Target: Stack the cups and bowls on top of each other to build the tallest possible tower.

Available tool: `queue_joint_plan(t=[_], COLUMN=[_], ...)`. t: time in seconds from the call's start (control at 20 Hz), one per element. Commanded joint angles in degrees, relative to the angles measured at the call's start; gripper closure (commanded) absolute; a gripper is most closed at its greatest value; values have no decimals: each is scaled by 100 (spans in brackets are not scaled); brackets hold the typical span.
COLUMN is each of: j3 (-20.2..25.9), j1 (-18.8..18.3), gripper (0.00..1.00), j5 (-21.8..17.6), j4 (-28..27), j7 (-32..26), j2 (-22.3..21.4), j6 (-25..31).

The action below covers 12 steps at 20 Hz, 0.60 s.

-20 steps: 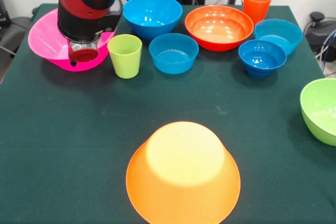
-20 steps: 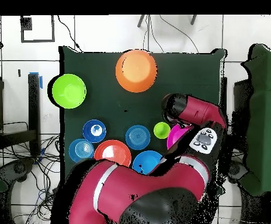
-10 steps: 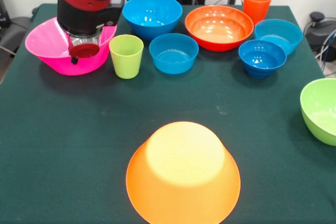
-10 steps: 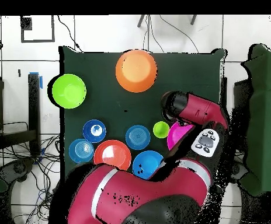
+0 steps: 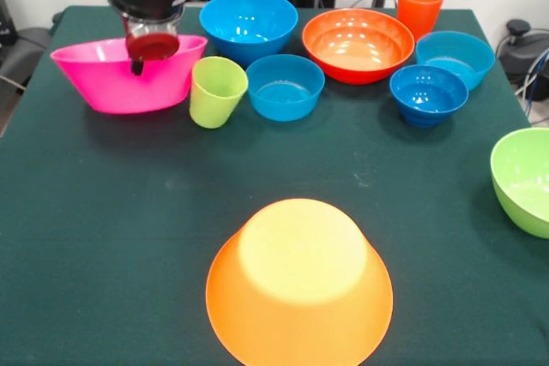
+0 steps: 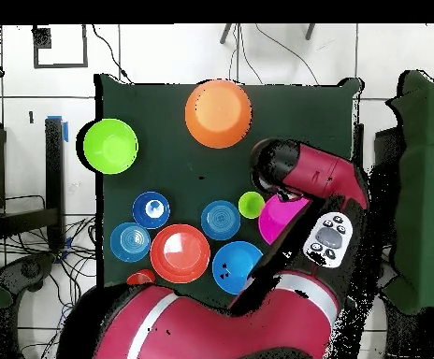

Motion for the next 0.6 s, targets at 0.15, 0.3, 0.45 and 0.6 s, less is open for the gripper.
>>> queue_joint_plan(t=[0.15,0.3,0.45,0.6], j3=[1056,1183,1332,1499], j1=[189,140,88,25], gripper=[100,100,100,100], j5=[-626,-719,-768,-763], j4=[423,394,366,438], j7=[-1426,-1557,-1637,-1657], j2=[-621,-711,-791,-863], j6=[623,762,945,1007])
